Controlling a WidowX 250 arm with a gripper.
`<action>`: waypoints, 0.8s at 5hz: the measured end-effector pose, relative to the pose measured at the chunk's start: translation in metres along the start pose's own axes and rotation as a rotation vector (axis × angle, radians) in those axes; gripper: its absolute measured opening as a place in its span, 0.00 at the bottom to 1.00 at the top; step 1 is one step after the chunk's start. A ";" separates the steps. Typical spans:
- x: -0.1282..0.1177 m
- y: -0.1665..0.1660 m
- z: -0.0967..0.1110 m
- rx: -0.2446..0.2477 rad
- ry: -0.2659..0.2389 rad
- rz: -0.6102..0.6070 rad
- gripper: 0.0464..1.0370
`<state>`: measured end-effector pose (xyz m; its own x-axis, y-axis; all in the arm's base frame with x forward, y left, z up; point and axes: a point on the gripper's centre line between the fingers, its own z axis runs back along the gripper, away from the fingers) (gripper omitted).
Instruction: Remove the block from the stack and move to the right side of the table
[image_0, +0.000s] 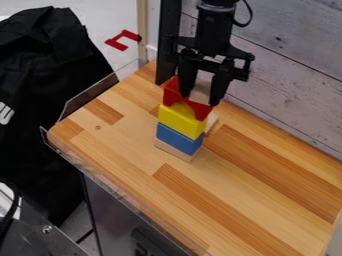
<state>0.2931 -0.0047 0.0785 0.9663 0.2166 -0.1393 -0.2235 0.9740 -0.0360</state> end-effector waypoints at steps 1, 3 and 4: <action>-0.005 0.003 0.008 0.009 -0.028 0.009 0.50; -0.023 -0.006 0.004 0.022 -0.003 -0.022 0.50; -0.031 -0.019 0.000 0.036 0.014 -0.077 0.50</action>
<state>0.2677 -0.0294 0.0830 0.9785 0.1402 -0.1511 -0.1436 0.9896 -0.0113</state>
